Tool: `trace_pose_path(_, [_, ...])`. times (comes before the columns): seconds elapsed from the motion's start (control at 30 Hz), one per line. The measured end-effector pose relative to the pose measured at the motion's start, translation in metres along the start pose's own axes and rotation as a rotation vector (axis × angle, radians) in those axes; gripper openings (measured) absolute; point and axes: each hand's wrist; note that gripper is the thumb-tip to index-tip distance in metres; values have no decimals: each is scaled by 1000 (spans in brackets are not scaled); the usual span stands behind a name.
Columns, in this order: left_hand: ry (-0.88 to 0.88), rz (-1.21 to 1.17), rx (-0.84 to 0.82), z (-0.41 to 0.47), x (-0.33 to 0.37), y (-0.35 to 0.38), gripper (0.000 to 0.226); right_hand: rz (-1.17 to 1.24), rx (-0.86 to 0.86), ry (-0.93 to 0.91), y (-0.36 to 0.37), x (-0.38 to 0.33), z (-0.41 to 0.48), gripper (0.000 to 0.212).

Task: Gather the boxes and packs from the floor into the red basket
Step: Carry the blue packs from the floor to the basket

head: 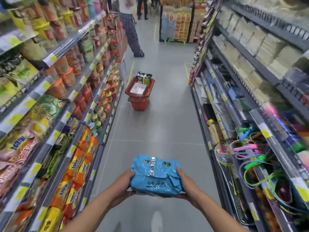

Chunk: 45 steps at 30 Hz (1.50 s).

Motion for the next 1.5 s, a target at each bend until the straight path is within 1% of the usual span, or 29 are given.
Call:
trace_pose_path(0.13, [21, -18, 61, 48, 65, 2, 31, -20, 6, 22, -2, -73, 60, 49])
trace_pose_path(0.23, [50, -35, 73, 87, 111, -5, 26, -54, -26, 7, -2, -125, 107, 50])
trace_pose_path(0.4, [62, -33, 96, 168, 194, -20, 24, -68, -19, 12, 8, -214, 189, 49])
trace_pose_path(0.53, [66, -36, 74, 235, 272, -37, 25, -50, -28, 13, 25, -288, 256, 47])
trace_pose_path(0.7, [56, 25, 47, 313, 368, -52, 26, -11, 3, 27, 37, -376, 328, 44])
trace_pose_path(0.83, [30, 85, 43, 370, 433, -50, 26, 30, 39, 26, 36, -432, 382, 43])
trace_pose_path(1.0, [16, 143, 43, 451, 514, -34, 26, 25, 133, 11, 16, -503, 467, 41])
trace_pose_path(1.2, [16, 139, 104, 545, 605, -16, 27, -10, 108, 24, -3, -598, 574, 44])
trace_pose_path(1.33, [30, 110, 130, 596, 662, -10, 26, -19, 110, 56, -7, -663, 632, 39])
trace_pose_path(1.5, [26, 99, 119, 659, 721, -13, 27, -41, 110, 100, -9, -727, 705, 38])
Point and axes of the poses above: each hand's wrist, its own z-axis towards the middle knuckle, its own y-axis out of the palm, x = y × z, and after that the axes turned 7 degrees about -z, right-handed
